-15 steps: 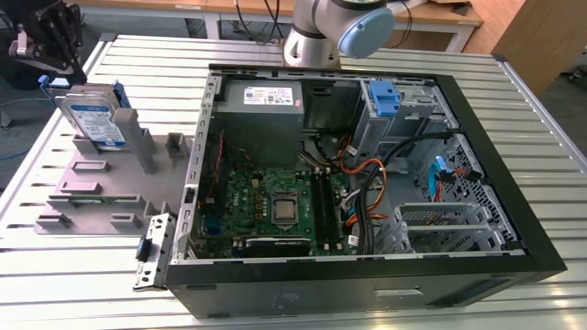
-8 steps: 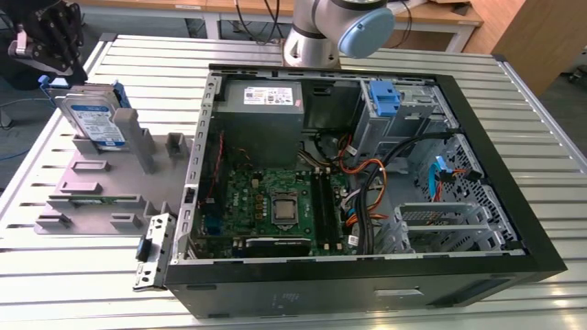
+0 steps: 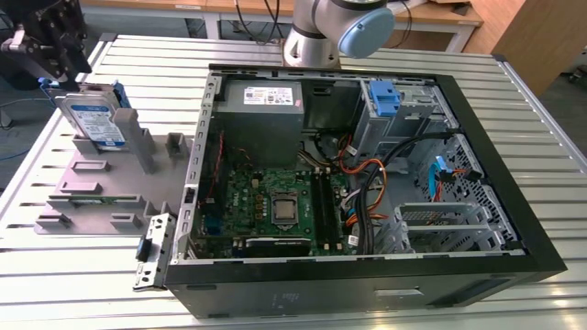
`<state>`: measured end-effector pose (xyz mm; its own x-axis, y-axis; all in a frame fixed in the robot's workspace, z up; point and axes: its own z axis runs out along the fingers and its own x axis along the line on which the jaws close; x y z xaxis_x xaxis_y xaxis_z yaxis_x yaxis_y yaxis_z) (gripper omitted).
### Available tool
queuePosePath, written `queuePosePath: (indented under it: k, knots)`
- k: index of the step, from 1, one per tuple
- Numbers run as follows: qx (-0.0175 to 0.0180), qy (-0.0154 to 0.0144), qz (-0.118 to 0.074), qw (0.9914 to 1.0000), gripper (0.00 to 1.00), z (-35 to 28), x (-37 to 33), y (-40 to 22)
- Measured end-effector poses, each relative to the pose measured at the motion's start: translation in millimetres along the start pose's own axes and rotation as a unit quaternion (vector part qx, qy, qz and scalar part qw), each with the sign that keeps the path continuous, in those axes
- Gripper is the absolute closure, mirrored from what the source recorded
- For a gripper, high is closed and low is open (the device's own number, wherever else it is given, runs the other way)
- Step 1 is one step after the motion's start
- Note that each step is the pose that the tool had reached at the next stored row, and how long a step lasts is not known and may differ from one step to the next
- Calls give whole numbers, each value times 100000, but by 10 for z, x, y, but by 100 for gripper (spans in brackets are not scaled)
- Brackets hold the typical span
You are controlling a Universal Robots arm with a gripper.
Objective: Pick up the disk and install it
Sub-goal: 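Pick up the disk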
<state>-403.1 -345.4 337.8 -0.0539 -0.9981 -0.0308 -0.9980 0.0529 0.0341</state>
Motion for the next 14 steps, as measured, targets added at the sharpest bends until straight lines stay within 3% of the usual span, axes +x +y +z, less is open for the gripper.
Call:
queuePosePath:
  k: [2,4,14]
  knots:
    - [-2,1,1,100000,47,0,0,0]
    - [1,-1,0,100000,35,0,0,-1]
    - [4,0,1,100000,35,0,-1,-10]
